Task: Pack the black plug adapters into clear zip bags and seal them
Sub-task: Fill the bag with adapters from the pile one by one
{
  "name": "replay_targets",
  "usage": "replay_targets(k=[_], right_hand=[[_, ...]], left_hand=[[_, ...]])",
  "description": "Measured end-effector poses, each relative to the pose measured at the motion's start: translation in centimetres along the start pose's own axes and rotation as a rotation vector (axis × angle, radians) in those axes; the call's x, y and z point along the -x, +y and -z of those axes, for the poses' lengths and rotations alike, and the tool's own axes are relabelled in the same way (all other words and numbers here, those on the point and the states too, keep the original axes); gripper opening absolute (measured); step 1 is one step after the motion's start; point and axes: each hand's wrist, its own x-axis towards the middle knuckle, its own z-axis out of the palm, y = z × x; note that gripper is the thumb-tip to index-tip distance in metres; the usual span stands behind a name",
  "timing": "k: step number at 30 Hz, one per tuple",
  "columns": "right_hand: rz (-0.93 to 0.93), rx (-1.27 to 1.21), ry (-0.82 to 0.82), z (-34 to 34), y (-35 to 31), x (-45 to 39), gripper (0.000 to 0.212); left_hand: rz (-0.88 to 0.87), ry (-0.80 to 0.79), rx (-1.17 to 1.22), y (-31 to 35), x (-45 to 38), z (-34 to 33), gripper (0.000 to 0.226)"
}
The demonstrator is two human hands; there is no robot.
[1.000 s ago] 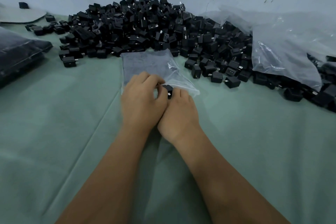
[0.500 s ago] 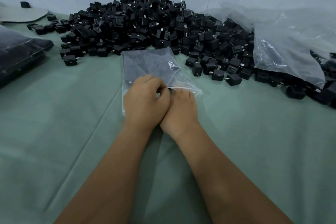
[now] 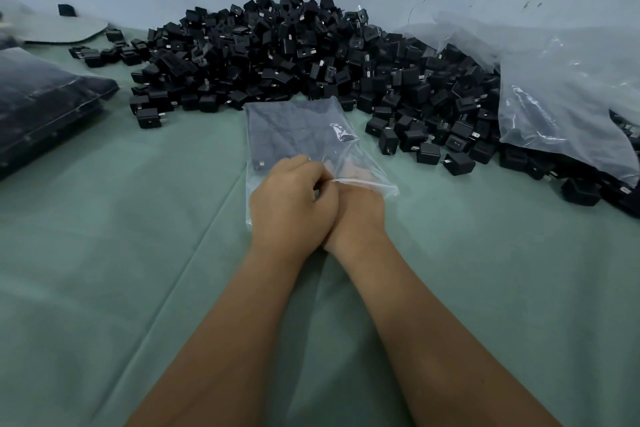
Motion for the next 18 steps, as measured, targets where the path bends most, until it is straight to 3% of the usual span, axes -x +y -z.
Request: replay_targets(k=[5, 10, 12, 15, 18], right_hand=[[-0.035, 0.027, -0.024, -0.43, 0.18, -0.54, 0.034], [-0.001, -0.009, -0.068, -0.41, 0.62, -0.96, 0.017], [0.025, -0.034, -0.076, -0.32, 0.72, -0.88, 0.019], [0.077, -0.089, -0.043, -0.21, 0.58, -0.47, 0.028], [0.093, -0.108, 0.007, -0.25, 0.53, -0.21, 0.014]], left_hand=[[-0.012, -0.012, 0.009, 0.16, -0.13, -0.17, 0.023], [-0.022, -0.017, 0.015, 0.33, -0.09, -0.13, 0.022], [-0.024, -0.006, 0.026, 0.33, -0.06, -0.12, 0.021], [-0.010, 0.001, 0.041, 0.21, -0.07, -0.12, 0.022], [0.010, 0.010, 0.045, 0.04, -0.10, -0.16, 0.023]])
